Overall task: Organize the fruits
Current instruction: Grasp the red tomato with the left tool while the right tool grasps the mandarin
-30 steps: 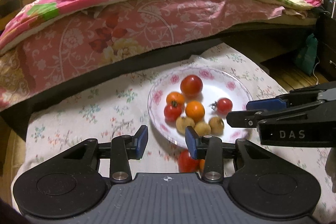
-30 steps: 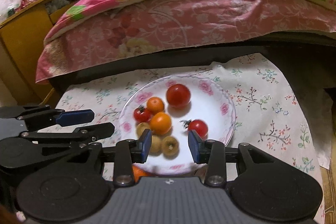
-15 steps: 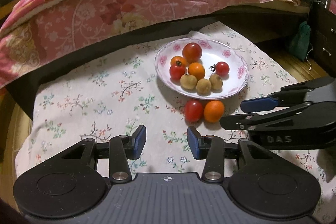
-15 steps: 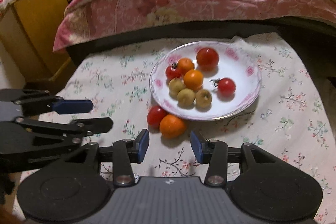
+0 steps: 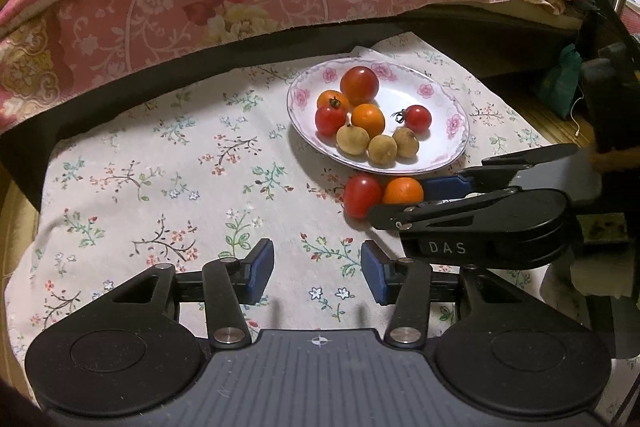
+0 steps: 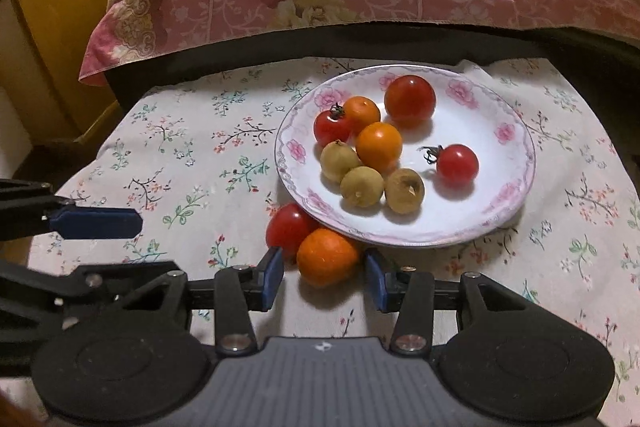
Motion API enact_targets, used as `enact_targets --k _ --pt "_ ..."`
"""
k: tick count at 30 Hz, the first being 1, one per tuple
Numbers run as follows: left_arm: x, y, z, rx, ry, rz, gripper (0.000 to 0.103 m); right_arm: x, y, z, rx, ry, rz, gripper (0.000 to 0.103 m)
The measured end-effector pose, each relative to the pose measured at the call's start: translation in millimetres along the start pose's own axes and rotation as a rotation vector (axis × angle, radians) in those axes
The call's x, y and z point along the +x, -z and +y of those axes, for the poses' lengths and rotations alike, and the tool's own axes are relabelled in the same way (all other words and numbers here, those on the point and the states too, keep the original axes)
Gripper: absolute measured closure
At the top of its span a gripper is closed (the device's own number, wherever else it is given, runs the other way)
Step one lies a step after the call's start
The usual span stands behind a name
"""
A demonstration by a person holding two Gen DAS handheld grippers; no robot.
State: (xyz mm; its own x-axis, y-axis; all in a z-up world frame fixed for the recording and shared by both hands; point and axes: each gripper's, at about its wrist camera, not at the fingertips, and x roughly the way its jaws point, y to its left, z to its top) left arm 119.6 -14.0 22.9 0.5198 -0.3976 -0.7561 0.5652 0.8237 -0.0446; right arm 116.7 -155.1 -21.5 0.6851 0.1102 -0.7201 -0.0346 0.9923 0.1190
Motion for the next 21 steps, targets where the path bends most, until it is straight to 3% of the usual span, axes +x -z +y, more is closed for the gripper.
enact_targets --k 3,14,21 --pt "3 0 -1 0.004 0.002 0.001 0.046 0 1 2 -0.024 -0.003 0.021 0.068" --pt "29 -5 -27 0.065 0.029 0.0 0.043 -44 10 -21 -0.015 0.011 0.064 0.068" --pt "64 -19 -37 0.025 0.005 0.004 0.046 -55 10 -32 0.021 -0.017 0.067 0.068"
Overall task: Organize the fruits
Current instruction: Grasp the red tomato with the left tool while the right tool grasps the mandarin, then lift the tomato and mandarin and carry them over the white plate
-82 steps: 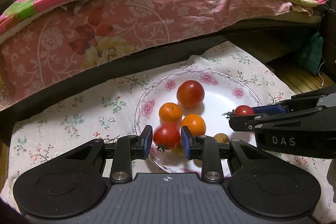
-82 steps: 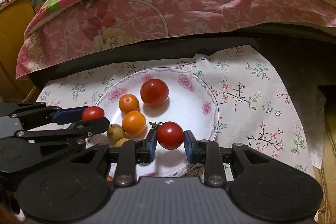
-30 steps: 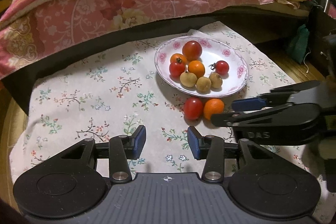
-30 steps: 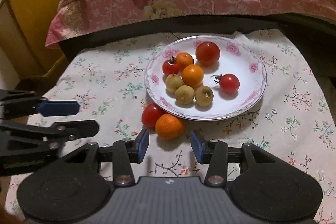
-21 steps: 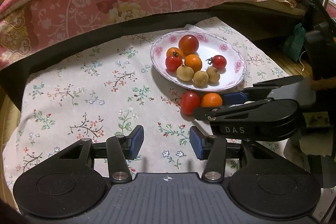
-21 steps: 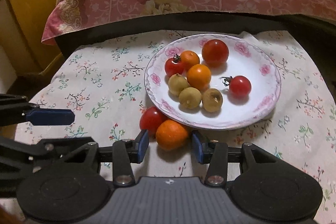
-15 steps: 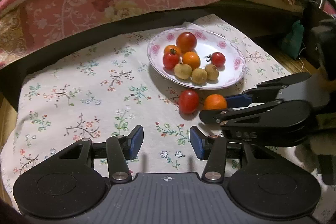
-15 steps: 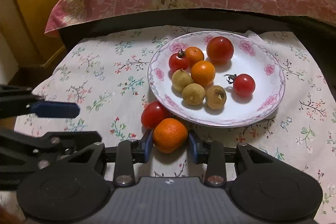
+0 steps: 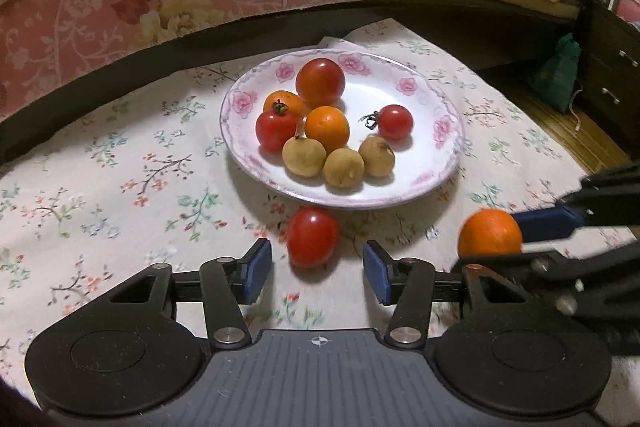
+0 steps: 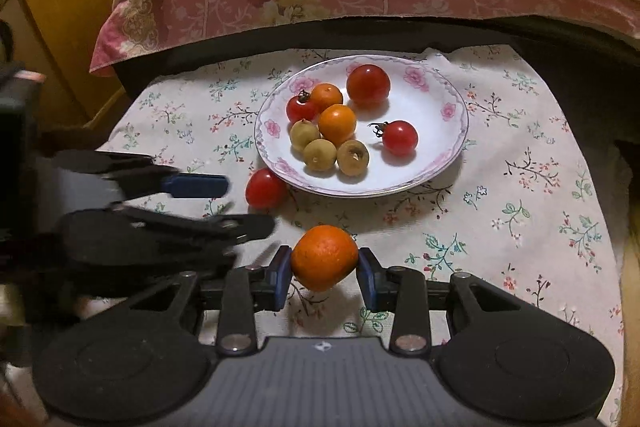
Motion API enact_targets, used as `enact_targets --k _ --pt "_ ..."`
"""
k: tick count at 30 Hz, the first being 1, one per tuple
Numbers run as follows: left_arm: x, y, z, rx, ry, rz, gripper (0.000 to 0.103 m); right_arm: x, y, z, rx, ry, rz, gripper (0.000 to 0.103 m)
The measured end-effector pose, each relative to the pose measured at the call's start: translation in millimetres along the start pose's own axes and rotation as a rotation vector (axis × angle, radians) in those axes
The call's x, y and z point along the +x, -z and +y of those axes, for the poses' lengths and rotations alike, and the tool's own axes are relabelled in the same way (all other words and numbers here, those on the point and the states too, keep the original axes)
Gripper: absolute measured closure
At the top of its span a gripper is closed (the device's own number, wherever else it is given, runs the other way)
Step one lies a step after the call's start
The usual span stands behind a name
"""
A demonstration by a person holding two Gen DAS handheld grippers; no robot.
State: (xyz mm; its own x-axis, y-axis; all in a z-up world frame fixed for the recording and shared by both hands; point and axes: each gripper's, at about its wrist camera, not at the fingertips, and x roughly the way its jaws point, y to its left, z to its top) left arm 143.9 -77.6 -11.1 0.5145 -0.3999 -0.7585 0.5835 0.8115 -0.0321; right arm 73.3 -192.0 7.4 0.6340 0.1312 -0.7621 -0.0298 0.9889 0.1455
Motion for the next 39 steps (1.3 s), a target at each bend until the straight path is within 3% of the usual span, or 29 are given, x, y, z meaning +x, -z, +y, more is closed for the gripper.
enact_targets --k 7,14,26,31,39 --pt "7 -2 -3 -0.005 -0.033 -0.004 0.065 12 2 -8 0.01 0.0 0.028 0.068" --pt "-10 7 0 -0.009 -0.025 0.016 0.066 15 5 -3 -0.005 -0.014 0.043 0.068" --pt "-68 68 -9 0.021 -0.037 0.162 0.064 7 27 25 -0.113 -0.03 0.091 0.068" --pt "-71 74 -12 0.036 -0.035 0.154 0.062 0 44 28 -0.13 -0.032 0.126 0.068" --pt "-69 73 -13 0.058 -0.018 0.133 0.053 -2 49 26 -0.124 -0.028 0.112 0.066"
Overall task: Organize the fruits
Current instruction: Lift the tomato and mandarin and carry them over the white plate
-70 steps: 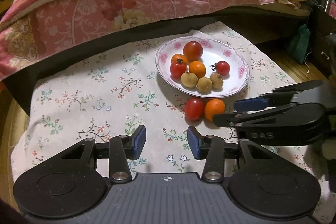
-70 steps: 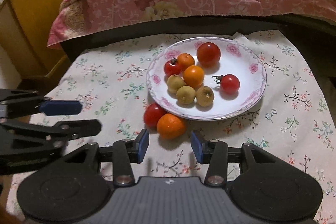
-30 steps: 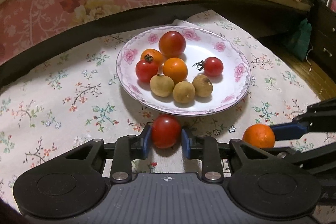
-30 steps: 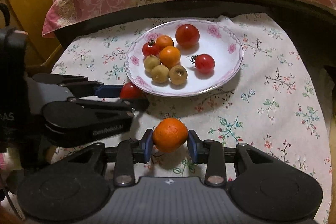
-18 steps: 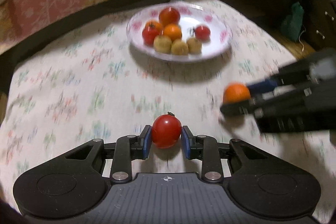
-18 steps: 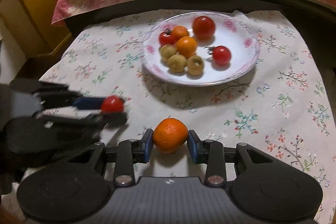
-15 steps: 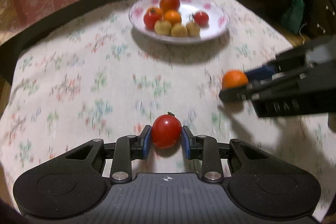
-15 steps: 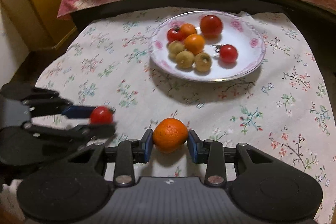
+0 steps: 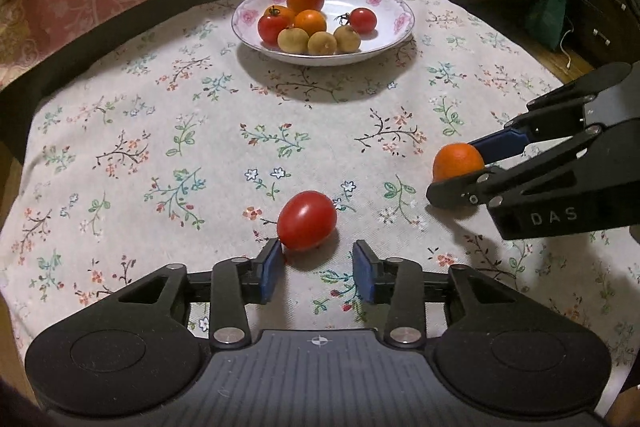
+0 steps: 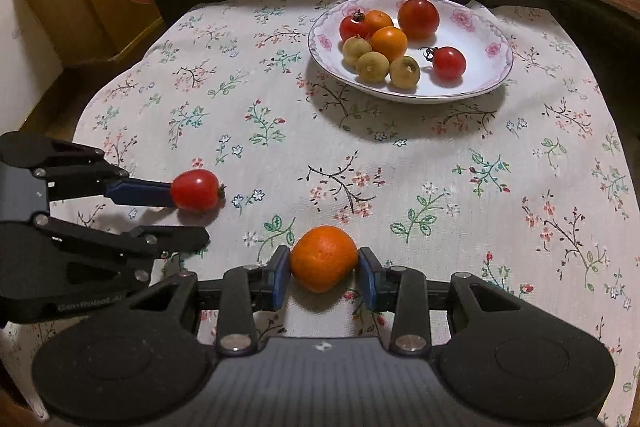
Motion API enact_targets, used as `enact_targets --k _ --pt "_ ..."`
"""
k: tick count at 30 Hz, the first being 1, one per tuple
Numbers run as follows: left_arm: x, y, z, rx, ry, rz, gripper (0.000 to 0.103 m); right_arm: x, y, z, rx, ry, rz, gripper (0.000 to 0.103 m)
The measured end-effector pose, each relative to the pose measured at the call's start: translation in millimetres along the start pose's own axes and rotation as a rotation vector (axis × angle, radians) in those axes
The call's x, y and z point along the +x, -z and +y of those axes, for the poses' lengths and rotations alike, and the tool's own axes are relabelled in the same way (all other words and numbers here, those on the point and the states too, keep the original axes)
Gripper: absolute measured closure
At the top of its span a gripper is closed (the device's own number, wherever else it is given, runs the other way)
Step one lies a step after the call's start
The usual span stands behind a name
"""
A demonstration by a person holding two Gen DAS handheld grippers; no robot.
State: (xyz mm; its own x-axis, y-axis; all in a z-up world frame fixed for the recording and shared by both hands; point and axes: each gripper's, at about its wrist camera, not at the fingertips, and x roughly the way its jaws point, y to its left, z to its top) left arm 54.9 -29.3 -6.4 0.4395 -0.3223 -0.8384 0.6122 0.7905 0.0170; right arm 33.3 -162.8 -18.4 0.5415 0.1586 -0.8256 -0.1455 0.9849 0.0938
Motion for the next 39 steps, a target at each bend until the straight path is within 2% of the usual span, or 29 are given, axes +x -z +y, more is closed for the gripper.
enact_targets --k 6,12,18,29,31,35,39 --pt "1 -4 4 -0.004 0.01 -0.024 0.044 0 0 1 -0.002 0.001 0.006 0.052" --pt "3 -6 3 0.023 0.009 -0.03 0.043 -5 4 -3 0.02 0.001 0.003 0.052" --pt "6 -4 6 0.008 0.015 -0.016 0.043 -6 5 -3 0.027 0.004 0.006 0.052" --pt "5 -6 0 0.038 0.023 -0.012 0.049 -4 7 -5 0.031 0.019 0.014 0.052" --pt "4 -6 0 0.043 0.017 -0.012 0.052 -5 8 -3 0.026 0.024 0.017 0.055" --pt "3 -7 1 0.04 0.017 -0.01 0.062 -7 10 -4 0.035 0.026 0.016 0.067" --pt "2 -7 -1 0.043 0.024 -0.012 0.063 -8 11 -4 0.035 0.032 0.016 0.068"
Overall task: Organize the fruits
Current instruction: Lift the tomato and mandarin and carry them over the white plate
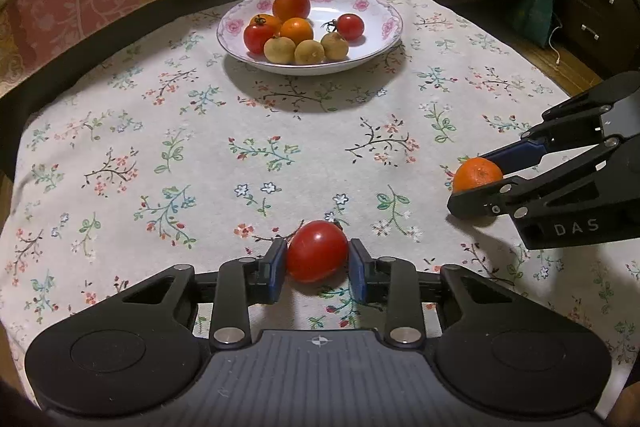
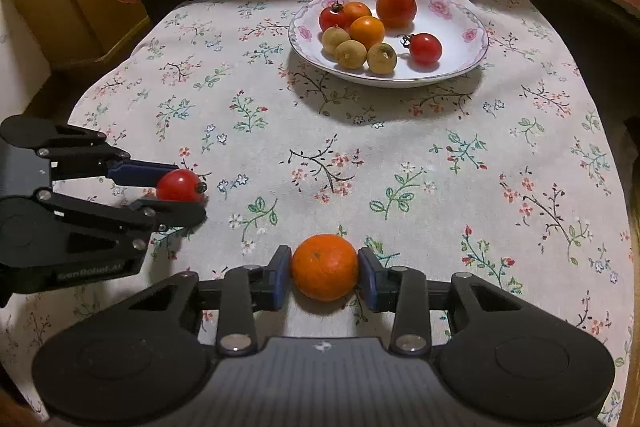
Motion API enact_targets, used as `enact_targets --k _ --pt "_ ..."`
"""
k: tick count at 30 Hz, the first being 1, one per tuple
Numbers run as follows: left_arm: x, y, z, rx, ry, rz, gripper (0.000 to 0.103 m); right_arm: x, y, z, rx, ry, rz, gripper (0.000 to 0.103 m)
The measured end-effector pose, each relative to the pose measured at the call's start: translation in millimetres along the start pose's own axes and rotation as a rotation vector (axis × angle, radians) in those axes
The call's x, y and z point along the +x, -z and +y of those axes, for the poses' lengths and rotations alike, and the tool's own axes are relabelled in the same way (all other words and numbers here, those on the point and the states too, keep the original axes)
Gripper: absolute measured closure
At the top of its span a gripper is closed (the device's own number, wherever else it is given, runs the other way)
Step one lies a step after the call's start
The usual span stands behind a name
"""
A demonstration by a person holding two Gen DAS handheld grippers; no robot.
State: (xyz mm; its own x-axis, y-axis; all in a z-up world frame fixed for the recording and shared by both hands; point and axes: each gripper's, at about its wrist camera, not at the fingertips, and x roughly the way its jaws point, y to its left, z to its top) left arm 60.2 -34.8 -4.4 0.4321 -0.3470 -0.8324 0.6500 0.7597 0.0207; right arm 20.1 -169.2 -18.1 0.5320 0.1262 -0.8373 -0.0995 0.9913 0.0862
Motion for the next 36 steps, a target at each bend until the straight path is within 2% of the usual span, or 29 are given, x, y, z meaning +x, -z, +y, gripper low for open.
enact_targets --k 8,20,28,36 --pt "-10 -16 6 -0.049 0.026 -0.046 0.063 -10 -12 -5 0.029 -0.013 -0.059 0.068" --pt "-7 -55 9 -0.085 0.02 -0.123 0.063 -17 -51 -18 0.076 -0.025 -0.153 0.068" --pt "8 -91 16 -0.107 0.004 -0.165 0.063 -12 -86 -37 0.112 -0.02 -0.21 0.068" --pt "33 -112 18 -0.093 -0.001 -0.15 0.062 9 -106 -58 0.141 -0.015 -0.216 0.068"
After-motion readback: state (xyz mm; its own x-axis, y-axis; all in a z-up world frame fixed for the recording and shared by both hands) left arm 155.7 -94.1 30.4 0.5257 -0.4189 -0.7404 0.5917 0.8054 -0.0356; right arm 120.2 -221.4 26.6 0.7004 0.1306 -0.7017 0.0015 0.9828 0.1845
